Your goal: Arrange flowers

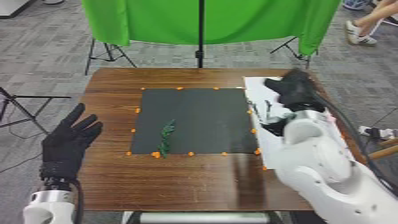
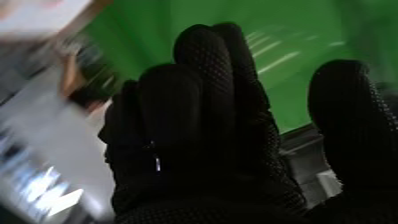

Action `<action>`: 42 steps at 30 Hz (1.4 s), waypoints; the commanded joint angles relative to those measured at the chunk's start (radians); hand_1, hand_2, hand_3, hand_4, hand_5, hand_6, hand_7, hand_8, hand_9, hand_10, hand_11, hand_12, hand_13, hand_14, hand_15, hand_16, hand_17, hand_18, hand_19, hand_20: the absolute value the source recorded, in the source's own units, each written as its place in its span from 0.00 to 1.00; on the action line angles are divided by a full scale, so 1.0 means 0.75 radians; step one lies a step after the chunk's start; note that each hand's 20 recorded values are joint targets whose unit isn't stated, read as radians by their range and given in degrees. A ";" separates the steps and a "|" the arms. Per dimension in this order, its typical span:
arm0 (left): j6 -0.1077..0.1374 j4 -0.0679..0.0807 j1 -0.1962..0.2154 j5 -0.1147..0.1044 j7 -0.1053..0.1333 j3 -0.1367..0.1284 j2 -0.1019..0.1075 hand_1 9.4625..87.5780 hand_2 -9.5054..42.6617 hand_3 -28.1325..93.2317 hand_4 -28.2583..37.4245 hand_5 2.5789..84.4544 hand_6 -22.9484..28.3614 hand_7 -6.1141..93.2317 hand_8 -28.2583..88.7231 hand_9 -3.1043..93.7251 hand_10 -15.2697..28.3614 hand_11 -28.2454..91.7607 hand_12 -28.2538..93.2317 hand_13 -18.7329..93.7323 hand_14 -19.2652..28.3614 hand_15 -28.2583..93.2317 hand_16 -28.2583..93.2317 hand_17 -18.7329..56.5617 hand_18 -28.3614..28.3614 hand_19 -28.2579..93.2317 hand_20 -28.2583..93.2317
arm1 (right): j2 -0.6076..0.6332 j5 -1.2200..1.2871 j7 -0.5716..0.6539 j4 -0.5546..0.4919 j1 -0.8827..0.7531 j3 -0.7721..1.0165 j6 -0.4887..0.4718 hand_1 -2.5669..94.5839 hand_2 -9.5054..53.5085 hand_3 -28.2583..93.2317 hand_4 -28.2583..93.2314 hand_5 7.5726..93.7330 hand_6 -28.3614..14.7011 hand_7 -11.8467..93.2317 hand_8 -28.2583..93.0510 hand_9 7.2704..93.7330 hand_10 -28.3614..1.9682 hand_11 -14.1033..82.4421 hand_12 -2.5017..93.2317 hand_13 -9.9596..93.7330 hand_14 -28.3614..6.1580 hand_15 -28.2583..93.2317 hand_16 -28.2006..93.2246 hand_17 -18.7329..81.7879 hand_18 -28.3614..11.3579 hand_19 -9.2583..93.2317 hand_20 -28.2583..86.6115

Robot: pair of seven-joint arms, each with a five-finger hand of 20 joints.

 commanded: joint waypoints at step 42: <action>0.008 0.006 -0.007 0.010 -0.018 0.012 -0.050 0.14 0.31 0.88 0.00 0.40 0.58 0.12 0.18 0.36 0.80 0.42 0.32 0.34 0.97 0.67 0.15 0.14 1.00 0.70 0.22 | 0.210 -0.082 0.103 0.223 -0.549 0.296 -0.365 0.43 0.03 0.85 0.01 0.73 0.57 0.32 0.17 0.68 0.37 0.65 0.22 0.69 0.43 0.85 0.34 0.43 0.10 0.92 0.50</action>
